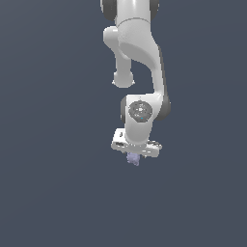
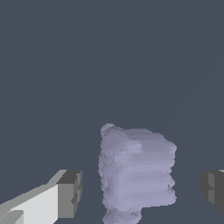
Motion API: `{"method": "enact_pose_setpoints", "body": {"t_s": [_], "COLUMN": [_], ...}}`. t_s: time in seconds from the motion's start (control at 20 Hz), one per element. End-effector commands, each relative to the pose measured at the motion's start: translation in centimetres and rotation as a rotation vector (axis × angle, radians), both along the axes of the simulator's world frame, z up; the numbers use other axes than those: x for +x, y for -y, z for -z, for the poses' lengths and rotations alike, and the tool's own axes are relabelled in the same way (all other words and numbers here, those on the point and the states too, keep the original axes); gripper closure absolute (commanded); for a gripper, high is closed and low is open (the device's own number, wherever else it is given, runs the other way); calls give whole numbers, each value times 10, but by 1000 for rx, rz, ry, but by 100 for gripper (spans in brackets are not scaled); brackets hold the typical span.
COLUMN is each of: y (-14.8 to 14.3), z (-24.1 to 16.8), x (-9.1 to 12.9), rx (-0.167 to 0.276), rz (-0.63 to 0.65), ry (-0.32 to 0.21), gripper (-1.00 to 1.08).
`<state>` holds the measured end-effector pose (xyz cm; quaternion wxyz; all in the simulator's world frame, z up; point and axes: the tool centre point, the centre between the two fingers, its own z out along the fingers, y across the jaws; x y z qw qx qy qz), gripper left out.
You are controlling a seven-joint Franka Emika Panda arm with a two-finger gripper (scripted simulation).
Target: Pick up the object and move it to a goal position.
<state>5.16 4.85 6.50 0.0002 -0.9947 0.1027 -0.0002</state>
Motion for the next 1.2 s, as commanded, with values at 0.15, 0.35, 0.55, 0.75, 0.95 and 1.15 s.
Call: {"method": "enact_pose_setpoints", "body": {"t_s": [0.15, 0.35, 0.55, 0.75, 0.95, 1.15], "y": [0, 0, 0, 0, 0, -1], "z": [22, 24, 24, 24, 24, 19], "x": [0, 1, 1, 1, 1, -2], "rx": [0, 0, 0, 0, 0, 0], "rz": [2, 2, 2, 2, 2, 2], "ry": [-1, -1, -1, -1, -1, -1], "gripper": [-92, -92, 108, 108, 108, 108]}}
